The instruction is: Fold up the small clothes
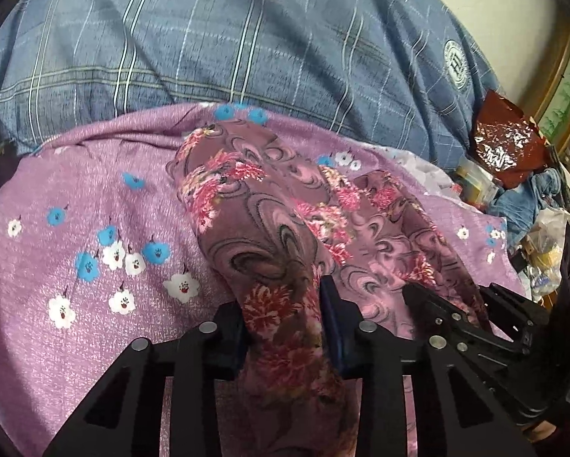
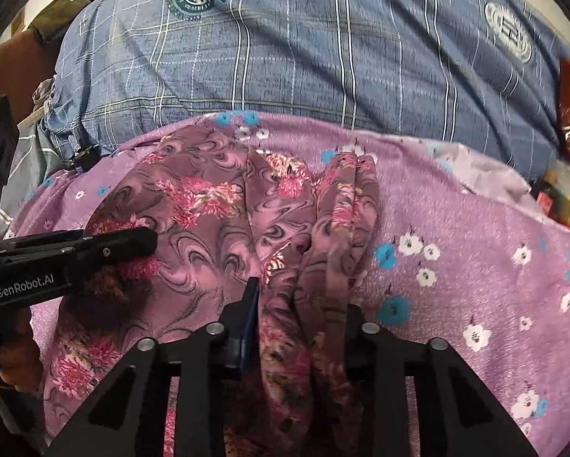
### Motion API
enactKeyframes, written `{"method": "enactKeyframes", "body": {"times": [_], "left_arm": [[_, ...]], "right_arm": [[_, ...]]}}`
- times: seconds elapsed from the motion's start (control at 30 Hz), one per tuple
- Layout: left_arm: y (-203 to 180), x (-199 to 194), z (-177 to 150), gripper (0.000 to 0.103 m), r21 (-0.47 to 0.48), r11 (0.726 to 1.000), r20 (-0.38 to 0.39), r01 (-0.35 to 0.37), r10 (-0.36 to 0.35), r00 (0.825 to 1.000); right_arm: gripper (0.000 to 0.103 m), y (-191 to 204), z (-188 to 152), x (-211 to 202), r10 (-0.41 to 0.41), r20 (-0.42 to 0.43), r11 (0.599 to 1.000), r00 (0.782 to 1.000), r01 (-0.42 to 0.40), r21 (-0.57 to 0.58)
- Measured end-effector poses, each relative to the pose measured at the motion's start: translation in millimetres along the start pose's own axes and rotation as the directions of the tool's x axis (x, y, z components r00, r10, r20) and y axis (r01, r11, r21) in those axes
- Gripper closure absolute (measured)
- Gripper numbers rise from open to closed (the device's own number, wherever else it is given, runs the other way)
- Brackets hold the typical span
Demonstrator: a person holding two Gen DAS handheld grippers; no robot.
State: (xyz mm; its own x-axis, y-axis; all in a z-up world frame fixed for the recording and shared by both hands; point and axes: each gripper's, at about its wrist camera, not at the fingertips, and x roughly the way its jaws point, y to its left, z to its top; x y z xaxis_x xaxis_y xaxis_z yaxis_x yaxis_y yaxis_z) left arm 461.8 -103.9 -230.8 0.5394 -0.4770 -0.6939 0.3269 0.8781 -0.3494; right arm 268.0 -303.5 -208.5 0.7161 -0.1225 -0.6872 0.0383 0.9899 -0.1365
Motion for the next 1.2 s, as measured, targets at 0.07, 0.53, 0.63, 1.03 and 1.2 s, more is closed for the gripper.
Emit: {"method": "enactKeyframes", "body": {"times": [0.07,0.53,0.63,1.03,1.2], "left_arm": [[0.4,-8.1,0.4,0.074,0.006,1.0,0.009,0.012,-0.012,1.0],[24.1,-88.6,-0.8,0.075,-0.007,0.999,0.07,-0.038,0.039,0.997],[38.7,-75.8,-6.0,0.072,-0.065,0.995,-0.01,-0.071,0.071,0.997],[29.4,-94.4,-7.0,0.052,-0.04,0.955,0.091,-0.293,0.295,0.951],[13.4,-78.2,-22.0,0.047,0.043,0.936,0.064,-0.348,0.345,0.936]], "right_arm": [[0.074,3.3,0.6,-5.2,-0.009,0.019,1.0,1.0,0.009,-0.011],[0.077,34.0,14.5,-32.2,0.166,0.088,0.984,0.982,-0.171,0.059],[0.077,47.0,12.1,-17.3,0.176,0.03,0.983,0.984,-0.177,0.053],[0.063,52.9,9.4,-23.3,-0.014,0.077,1.0,0.997,0.014,-0.004],[0.064,56.0,15.0,-42.4,0.046,0.189,0.999,0.981,-0.043,-0.022]]}}
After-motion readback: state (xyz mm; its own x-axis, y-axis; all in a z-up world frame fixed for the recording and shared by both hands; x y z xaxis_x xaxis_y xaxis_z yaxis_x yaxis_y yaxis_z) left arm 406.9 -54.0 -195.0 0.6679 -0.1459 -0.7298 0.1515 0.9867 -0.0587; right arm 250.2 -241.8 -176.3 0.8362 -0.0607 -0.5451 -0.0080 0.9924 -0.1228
